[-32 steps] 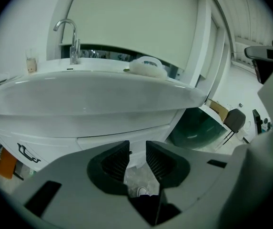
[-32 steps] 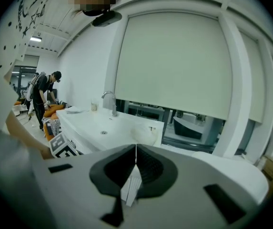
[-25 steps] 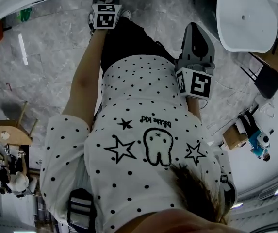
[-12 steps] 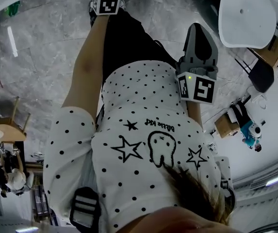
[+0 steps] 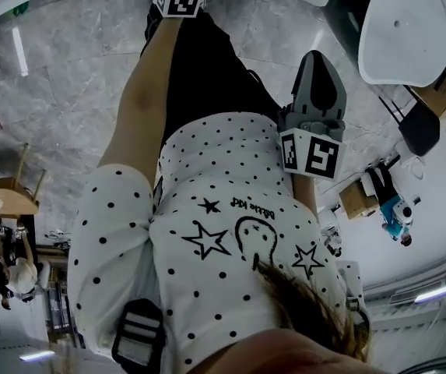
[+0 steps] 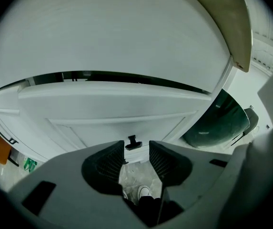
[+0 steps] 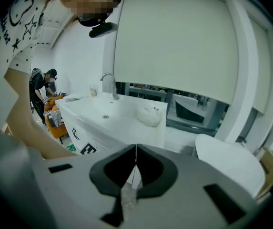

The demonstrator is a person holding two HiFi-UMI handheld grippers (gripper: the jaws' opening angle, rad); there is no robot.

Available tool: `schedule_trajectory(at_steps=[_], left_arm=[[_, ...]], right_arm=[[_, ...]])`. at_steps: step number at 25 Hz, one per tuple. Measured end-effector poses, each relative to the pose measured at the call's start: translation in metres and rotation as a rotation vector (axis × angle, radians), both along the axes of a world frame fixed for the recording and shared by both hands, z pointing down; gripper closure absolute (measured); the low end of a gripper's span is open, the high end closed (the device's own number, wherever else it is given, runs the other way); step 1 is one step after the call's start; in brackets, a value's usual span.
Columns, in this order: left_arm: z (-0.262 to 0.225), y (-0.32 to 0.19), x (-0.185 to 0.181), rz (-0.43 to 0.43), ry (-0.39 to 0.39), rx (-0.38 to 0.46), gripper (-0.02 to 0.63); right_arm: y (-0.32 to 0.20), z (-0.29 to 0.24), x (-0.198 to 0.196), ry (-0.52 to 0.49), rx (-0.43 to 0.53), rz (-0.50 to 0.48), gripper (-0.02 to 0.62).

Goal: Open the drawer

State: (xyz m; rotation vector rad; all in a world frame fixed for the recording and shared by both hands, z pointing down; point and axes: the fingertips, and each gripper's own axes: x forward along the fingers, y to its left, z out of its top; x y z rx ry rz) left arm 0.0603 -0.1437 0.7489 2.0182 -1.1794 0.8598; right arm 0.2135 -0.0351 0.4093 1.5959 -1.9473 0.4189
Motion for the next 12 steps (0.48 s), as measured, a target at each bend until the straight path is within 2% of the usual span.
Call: schedule_trajectory(at_steps=[12], left_arm=[[0.009, -0.023, -0.002, -0.090, 0.008, 0.005, 0.453]], right_arm=[[0.003, 0.009, -0.004, -0.008, -0.018, 0.015, 0.581]])
